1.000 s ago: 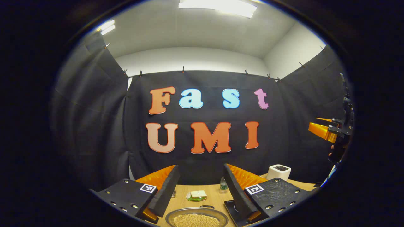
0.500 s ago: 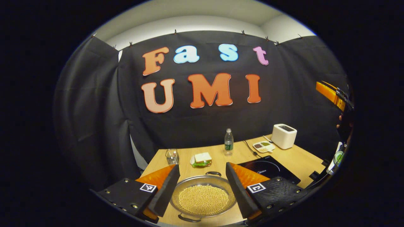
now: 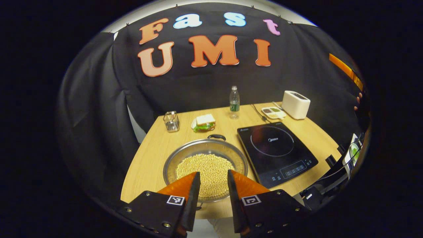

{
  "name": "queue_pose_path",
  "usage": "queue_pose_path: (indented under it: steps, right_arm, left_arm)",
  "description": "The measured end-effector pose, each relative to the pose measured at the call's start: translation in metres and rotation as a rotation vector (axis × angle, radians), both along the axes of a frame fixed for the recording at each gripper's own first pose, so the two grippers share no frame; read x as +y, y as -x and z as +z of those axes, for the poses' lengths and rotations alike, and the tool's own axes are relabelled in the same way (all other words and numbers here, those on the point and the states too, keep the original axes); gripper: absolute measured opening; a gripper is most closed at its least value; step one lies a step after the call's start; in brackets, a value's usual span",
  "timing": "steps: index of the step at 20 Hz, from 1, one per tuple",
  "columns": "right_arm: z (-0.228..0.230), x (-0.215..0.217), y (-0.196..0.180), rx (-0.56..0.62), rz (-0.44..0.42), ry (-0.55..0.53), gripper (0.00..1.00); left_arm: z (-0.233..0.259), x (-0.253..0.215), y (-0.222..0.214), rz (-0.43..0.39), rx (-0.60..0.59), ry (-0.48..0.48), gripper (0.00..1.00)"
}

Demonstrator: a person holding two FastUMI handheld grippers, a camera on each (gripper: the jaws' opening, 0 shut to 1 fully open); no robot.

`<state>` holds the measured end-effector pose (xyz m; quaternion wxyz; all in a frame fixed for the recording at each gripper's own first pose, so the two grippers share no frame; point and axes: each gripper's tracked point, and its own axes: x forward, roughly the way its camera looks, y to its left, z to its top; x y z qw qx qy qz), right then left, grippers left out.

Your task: First push the handle of the pot to place it horizontally, then grasp the pot with both hands and set it on the induction cooktop.

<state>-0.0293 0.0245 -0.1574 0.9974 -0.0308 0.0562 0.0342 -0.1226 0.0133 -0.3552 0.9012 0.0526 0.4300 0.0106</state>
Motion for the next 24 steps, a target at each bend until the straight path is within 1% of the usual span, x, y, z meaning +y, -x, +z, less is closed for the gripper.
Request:
queue_pose_path:
  steps: [1,3,4,5,6,8,10,12,14,19,21,22,24]
  right_arm:
    - [-0.004,0.001,0.003,0.002,0.004,0.003,0.94]
    - [-0.008,0.003,0.004,0.000,0.008,0.013,0.94]
    - [-0.011,0.004,0.005,-0.003,0.009,0.019,0.94]
    - [-0.013,0.005,0.007,-0.005,0.009,0.025,0.95]
    - [-0.016,0.007,0.008,-0.006,0.007,0.030,0.95]
    - [-0.022,0.007,0.010,-0.004,0.000,0.036,0.94]
    - [-0.030,0.010,0.011,0.005,-0.001,0.033,0.94]
    - [-0.037,0.013,0.011,0.014,0.000,0.031,0.94]
    - [-0.044,0.013,0.013,0.026,-0.004,0.029,0.95]
    - [-0.056,0.013,0.014,0.047,-0.012,0.028,0.95]
    - [-0.061,0.014,0.016,0.063,-0.012,0.030,0.95]
    - [-0.064,0.013,0.016,0.068,-0.013,0.031,0.95]
    - [-0.065,0.014,0.014,0.072,-0.016,0.032,0.95]
  left_arm:
    - [-0.012,0.003,0.009,0.015,0.043,0.013,0.39]
    - [-0.027,-0.002,0.026,0.044,0.121,0.061,0.27]
    - [-0.036,-0.004,0.032,0.042,0.145,0.059,0.11]
    - [-0.042,0.005,0.040,0.045,0.158,0.016,0.11]
    - [-0.049,0.008,0.046,0.040,0.179,0.000,0.06]
    - [-0.063,0.001,0.061,0.046,0.240,0.041,0.06]
    - [-0.078,-0.003,0.075,0.081,0.303,0.096,0.06]
    - [-0.093,0.006,0.084,0.131,0.352,0.112,0.05]
    - [-0.101,0.015,0.085,0.169,0.374,0.122,0.06]
    - [-0.123,0.030,0.093,0.270,0.444,0.181,0.06]
    - [-0.127,0.032,0.093,0.296,0.455,0.215,0.06]
    - [-0.128,0.033,0.094,0.304,0.461,0.232,0.03]
    - [-0.131,0.033,0.092,0.311,0.463,0.239,0.01]
